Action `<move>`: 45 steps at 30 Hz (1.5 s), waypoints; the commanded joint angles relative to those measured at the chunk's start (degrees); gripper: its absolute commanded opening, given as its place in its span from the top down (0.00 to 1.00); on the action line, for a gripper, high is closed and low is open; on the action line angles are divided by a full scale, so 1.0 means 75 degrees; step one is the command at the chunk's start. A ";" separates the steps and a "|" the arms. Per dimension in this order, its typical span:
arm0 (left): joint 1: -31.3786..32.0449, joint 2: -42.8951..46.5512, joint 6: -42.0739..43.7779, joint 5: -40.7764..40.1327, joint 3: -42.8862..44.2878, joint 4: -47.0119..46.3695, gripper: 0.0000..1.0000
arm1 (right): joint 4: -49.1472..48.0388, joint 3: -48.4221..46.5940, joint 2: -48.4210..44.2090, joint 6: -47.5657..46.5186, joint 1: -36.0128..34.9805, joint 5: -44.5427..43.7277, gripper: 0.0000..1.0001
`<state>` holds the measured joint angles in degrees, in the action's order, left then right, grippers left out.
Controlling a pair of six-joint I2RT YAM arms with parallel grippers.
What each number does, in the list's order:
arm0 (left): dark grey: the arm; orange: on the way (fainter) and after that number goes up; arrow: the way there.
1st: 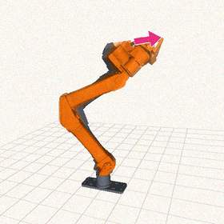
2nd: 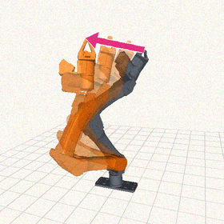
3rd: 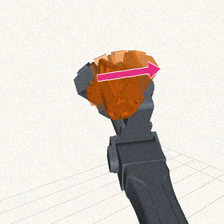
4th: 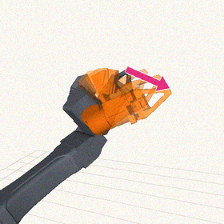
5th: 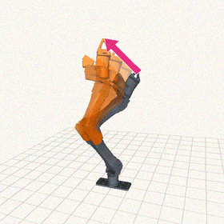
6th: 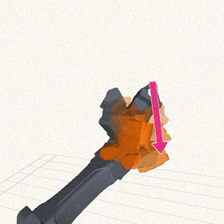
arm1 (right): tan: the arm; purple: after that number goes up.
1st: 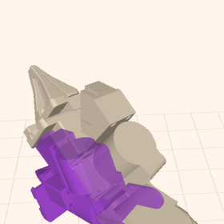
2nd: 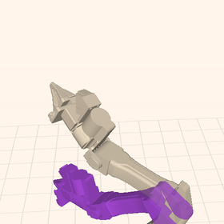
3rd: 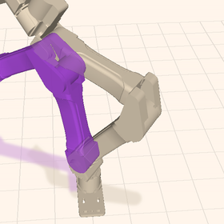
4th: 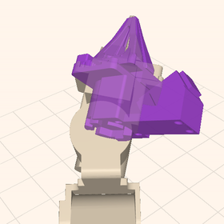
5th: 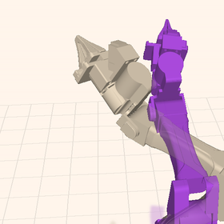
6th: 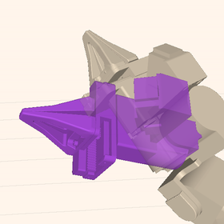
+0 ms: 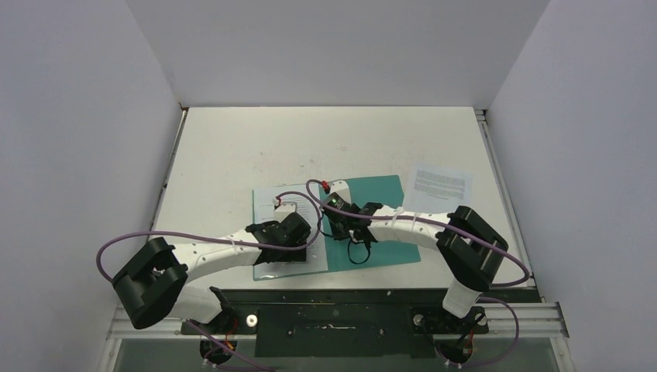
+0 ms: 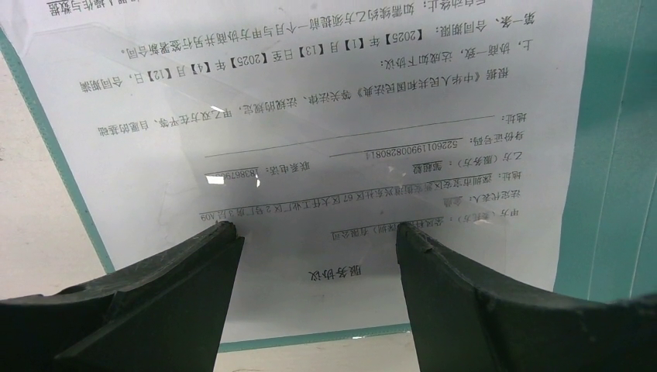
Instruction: Put the files into the folder
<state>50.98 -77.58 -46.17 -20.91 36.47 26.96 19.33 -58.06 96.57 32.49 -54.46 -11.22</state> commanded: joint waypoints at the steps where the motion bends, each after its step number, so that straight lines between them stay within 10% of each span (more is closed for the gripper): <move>1: 0.0033 -0.0303 -0.0290 0.0773 -0.0526 -0.0333 0.28 | -0.0243 0.0071 0.0096 0.0130 -0.0063 -0.0315 0.87; 45: 0.0097 -0.0238 -0.0342 0.0725 -0.0602 -0.0312 0.28 | 0.0765 0.0015 0.0692 0.0267 -0.0527 -0.1851 0.95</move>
<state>51.33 -76.88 -46.22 -21.26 35.51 24.51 20.45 -57.95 99.70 33.93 -58.17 -21.45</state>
